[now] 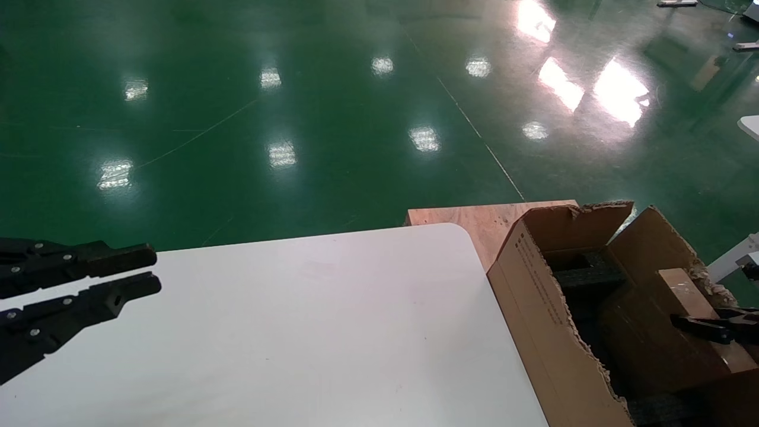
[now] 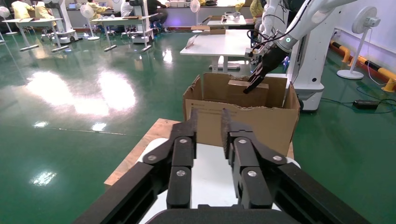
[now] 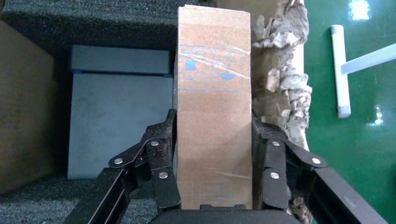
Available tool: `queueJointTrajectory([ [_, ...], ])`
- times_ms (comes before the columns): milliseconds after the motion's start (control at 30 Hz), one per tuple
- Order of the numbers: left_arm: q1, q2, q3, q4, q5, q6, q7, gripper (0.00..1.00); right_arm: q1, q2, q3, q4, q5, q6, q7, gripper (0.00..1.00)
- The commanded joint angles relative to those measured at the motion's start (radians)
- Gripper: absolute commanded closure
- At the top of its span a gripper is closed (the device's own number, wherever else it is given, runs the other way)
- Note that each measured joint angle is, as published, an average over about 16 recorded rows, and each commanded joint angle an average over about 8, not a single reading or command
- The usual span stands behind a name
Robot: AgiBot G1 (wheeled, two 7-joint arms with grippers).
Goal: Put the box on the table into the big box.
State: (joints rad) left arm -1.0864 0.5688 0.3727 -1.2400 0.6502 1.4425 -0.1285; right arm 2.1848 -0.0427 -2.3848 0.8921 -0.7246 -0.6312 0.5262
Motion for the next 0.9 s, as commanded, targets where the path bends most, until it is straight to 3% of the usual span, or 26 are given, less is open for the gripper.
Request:
queueJointTrajectory([
  [33, 0.000, 0.000, 0.000, 0.000, 0.000, 0.000, 0.000, 0.00, 0.001, 0.001, 0.001, 0.001, -0.003, 0.000, 0.000, 0.00],
  [500, 0.000, 0.000, 0.000, 0.000, 0.000, 0.000, 0.000, 0.00, 0.015, -0.004, 0.014, 0.013, -0.009, 0.002, -0.009, 0.00],
  [900, 0.000, 0.000, 0.000, 0.000, 0.000, 0.000, 0.000, 0.00, 0.142, -0.055, 0.130, 0.146, -0.026, -0.004, -0.153, 0.00],
])
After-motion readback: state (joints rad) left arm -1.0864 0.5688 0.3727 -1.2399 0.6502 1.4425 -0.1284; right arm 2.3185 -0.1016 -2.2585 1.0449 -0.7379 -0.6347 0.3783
